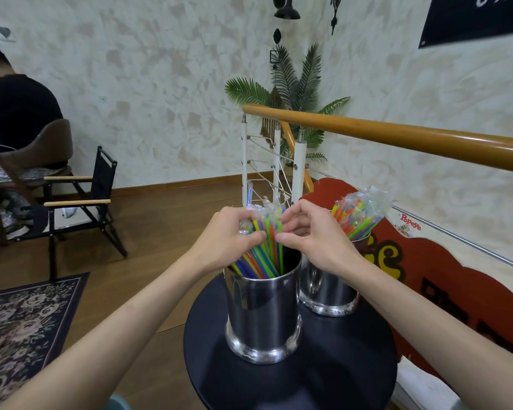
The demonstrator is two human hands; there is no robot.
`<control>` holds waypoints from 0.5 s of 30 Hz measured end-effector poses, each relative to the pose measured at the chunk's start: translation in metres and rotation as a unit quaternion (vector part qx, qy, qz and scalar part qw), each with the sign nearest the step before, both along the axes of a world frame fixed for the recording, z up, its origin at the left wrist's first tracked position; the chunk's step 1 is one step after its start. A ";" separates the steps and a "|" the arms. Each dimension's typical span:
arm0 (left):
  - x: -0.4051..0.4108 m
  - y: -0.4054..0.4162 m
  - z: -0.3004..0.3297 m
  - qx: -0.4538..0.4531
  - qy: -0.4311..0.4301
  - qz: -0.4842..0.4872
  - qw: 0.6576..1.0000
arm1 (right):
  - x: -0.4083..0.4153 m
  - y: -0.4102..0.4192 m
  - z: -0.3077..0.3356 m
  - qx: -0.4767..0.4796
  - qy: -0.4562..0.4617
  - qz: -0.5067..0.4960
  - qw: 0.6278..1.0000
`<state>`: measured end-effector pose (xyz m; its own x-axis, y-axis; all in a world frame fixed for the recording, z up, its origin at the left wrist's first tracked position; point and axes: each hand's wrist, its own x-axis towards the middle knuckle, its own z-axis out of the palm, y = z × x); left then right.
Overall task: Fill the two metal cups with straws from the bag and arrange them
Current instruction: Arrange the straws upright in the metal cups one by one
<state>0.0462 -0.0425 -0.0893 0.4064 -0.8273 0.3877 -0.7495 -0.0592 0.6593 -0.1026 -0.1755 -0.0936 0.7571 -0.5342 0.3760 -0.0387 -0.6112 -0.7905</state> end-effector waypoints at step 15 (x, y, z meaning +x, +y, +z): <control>-0.004 0.003 0.000 0.000 -0.015 -0.020 1.000 | 0.001 0.010 -0.005 -0.006 -0.009 -0.014 1.000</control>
